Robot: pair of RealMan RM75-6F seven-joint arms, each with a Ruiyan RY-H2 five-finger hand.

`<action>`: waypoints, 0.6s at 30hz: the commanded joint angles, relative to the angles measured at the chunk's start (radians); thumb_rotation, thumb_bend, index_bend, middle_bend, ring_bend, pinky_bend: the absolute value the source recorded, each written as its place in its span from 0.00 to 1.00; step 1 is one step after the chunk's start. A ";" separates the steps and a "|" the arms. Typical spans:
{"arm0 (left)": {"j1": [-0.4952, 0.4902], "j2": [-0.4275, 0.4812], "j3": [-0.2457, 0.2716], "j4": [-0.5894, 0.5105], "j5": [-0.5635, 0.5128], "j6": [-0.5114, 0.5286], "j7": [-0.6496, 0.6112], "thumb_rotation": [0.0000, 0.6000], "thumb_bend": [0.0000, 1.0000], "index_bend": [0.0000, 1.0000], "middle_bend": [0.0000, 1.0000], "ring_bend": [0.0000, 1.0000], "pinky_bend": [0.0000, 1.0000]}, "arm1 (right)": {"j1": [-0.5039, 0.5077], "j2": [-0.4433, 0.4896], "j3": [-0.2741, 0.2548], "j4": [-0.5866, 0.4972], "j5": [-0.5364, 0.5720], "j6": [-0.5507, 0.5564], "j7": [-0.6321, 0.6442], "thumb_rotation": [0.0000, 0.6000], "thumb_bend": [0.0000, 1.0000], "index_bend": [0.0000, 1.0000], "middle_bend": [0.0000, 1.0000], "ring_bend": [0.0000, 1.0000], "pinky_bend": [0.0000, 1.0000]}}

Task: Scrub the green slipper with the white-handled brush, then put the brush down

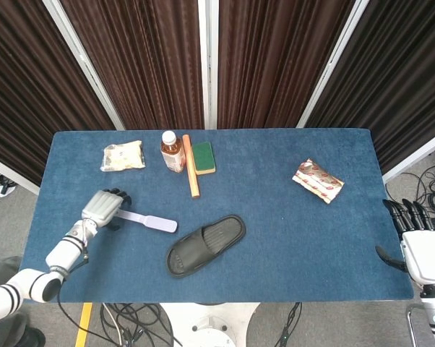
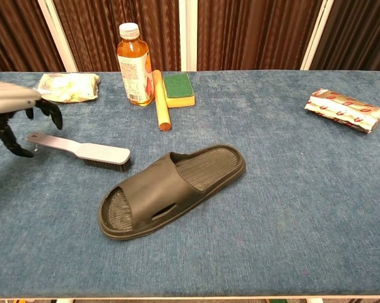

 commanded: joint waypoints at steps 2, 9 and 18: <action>-0.037 -0.027 0.009 0.024 -0.056 -0.040 0.051 1.00 0.21 0.43 0.43 0.27 0.37 | -0.004 -0.002 -0.004 0.006 0.008 -0.002 0.006 1.00 0.15 0.00 0.11 0.00 0.00; -0.063 -0.042 0.022 0.018 -0.128 -0.045 0.105 1.00 0.21 0.56 0.55 0.40 0.47 | -0.011 -0.007 -0.008 0.019 0.019 -0.004 0.020 1.00 0.15 0.00 0.11 0.00 0.00; -0.088 -0.052 0.044 0.017 -0.184 -0.051 0.136 1.00 0.23 0.56 0.56 0.41 0.49 | -0.012 -0.009 -0.010 0.031 0.024 -0.008 0.035 1.00 0.15 0.00 0.11 0.00 0.00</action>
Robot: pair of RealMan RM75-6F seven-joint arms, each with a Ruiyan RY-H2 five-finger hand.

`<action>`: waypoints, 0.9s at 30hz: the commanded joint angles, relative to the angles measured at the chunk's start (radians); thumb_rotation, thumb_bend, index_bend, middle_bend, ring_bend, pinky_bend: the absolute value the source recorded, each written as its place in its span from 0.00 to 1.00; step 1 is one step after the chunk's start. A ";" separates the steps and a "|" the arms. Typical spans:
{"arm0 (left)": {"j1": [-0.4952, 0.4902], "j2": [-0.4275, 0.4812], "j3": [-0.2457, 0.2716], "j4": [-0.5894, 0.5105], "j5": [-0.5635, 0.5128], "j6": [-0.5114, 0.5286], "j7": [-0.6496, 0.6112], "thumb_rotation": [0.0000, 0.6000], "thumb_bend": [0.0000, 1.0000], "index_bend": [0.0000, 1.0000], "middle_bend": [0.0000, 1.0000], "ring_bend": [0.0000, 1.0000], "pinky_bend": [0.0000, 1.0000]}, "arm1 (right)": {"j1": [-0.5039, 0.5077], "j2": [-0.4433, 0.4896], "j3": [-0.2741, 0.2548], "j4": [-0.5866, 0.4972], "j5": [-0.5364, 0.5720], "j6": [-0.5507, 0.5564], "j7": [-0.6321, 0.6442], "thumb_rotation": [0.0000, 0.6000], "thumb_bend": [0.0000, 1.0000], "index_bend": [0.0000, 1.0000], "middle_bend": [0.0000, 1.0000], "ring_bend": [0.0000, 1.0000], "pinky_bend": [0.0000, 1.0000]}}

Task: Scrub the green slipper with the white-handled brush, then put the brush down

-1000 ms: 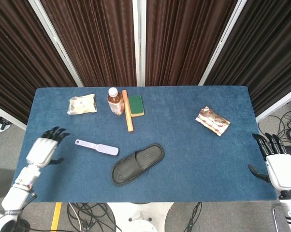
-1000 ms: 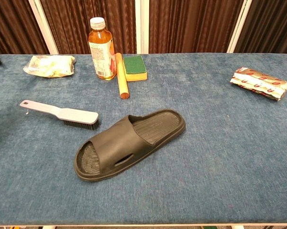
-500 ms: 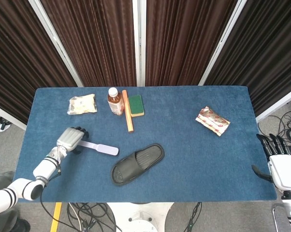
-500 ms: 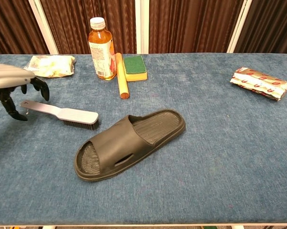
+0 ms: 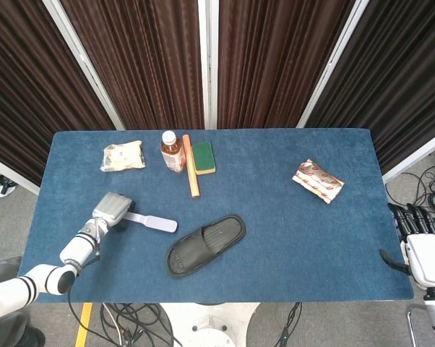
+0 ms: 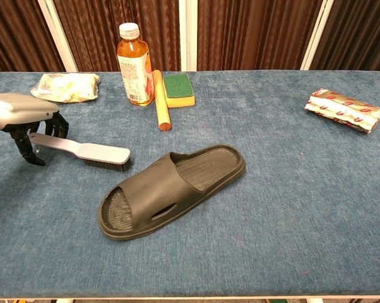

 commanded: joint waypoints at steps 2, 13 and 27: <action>-0.016 0.008 0.013 -0.017 -0.018 -0.016 0.015 1.00 0.25 0.56 0.57 0.42 0.50 | -0.001 -0.002 -0.002 0.005 0.004 -0.004 0.005 1.00 0.15 0.00 0.11 0.00 0.00; -0.068 0.033 0.046 -0.058 -0.085 -0.058 0.046 1.00 0.34 0.58 0.63 0.48 0.54 | -0.008 -0.004 -0.004 0.017 0.016 -0.005 0.021 1.00 0.15 0.00 0.11 0.00 0.00; -0.092 0.007 0.074 -0.029 -0.102 -0.051 0.023 1.00 0.42 0.79 0.86 0.70 0.71 | -0.009 -0.005 -0.003 0.018 0.024 -0.012 0.029 1.00 0.15 0.00 0.11 0.00 0.00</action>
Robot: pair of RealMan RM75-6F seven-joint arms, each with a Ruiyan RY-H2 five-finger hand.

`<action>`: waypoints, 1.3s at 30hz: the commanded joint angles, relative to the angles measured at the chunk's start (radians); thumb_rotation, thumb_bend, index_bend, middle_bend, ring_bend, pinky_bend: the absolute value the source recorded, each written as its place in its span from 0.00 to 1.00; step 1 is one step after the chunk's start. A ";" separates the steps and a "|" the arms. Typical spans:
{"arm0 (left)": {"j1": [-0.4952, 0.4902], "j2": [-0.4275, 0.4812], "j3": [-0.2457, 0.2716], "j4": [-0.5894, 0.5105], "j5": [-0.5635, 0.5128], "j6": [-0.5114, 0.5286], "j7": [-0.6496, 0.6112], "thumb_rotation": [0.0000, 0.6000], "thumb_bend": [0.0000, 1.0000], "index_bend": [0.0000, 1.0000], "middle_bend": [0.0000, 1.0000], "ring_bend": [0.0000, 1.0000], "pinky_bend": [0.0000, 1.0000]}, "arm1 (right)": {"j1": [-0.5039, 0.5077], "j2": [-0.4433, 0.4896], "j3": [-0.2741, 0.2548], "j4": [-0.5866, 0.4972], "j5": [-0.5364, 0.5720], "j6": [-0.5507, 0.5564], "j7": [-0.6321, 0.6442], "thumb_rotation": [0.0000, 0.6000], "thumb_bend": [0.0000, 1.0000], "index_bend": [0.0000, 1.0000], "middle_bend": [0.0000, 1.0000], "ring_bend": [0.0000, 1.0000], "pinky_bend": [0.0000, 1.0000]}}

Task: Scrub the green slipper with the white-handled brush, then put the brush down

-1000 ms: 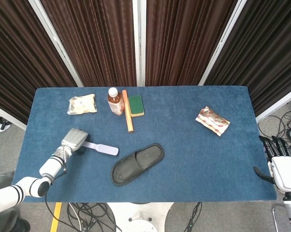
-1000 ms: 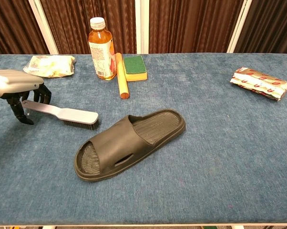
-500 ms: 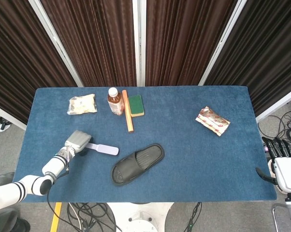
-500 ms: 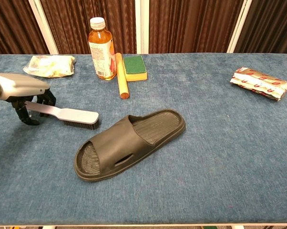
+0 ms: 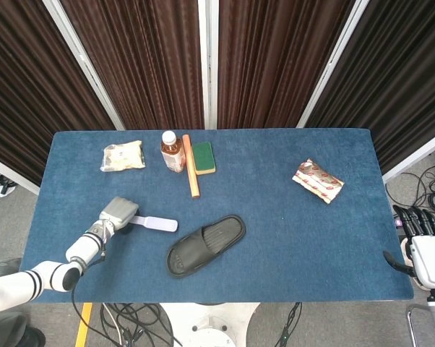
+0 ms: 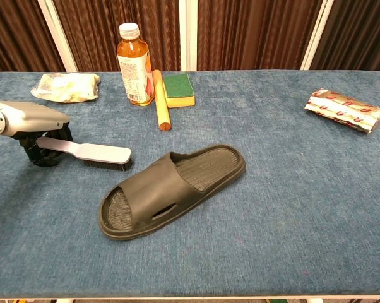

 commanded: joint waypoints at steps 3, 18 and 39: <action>-0.009 -0.005 0.003 0.011 0.000 -0.005 -0.011 1.00 0.46 0.84 0.91 0.75 0.74 | 0.001 -0.002 -0.001 -0.001 0.002 -0.005 -0.004 1.00 0.15 0.00 0.11 0.00 0.00; 0.059 -0.082 -0.057 0.101 0.207 0.084 -0.365 1.00 0.79 1.00 1.00 0.92 1.00 | 0.018 0.004 -0.011 -0.034 0.003 -0.049 -0.046 1.00 0.15 0.00 0.11 0.00 0.00; 0.164 -0.130 0.068 0.291 0.725 0.587 -1.042 1.00 0.86 1.00 1.00 1.00 1.00 | 0.387 -0.040 0.042 -0.128 -0.034 -0.525 -0.182 1.00 0.15 0.00 0.13 0.00 0.00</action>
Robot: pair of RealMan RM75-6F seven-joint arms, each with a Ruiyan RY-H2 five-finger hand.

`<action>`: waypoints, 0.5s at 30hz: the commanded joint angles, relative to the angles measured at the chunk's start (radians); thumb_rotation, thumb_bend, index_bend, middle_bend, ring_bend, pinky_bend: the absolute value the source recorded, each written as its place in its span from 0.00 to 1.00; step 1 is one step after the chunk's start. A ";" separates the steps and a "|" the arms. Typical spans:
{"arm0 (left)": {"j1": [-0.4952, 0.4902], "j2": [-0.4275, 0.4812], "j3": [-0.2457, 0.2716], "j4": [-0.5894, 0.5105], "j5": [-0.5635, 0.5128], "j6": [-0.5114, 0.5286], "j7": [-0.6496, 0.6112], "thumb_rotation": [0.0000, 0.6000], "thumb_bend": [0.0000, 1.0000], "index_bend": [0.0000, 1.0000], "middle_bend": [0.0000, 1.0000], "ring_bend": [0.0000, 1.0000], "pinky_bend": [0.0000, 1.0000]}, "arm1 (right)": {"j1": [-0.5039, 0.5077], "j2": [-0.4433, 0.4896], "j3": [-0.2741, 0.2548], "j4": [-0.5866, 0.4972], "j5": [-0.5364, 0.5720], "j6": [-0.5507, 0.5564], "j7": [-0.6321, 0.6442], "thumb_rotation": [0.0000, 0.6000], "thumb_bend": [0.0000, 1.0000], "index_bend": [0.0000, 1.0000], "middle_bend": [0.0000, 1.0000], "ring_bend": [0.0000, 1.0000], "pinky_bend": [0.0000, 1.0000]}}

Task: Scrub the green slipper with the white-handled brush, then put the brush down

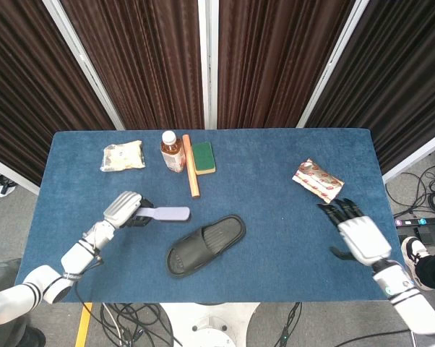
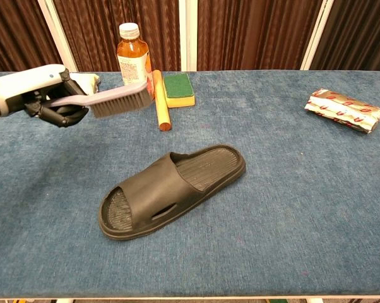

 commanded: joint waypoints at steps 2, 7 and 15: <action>0.032 0.002 0.051 0.003 0.065 0.081 0.100 1.00 0.86 1.00 1.00 1.00 1.00 | 0.167 -0.094 0.044 0.008 0.039 -0.205 -0.066 1.00 0.15 0.00 0.12 0.00 0.00; 0.051 0.007 0.071 -0.036 0.084 0.112 0.182 1.00 0.86 1.00 1.00 1.00 1.00 | 0.311 -0.228 0.076 0.069 0.110 -0.371 -0.143 1.00 0.04 0.00 0.10 0.00 0.00; 0.080 -0.010 0.092 -0.060 0.089 0.128 0.297 1.00 0.85 1.00 1.00 1.00 1.00 | 0.496 -0.443 0.094 0.252 0.290 -0.527 -0.288 1.00 0.01 0.00 0.09 0.00 0.00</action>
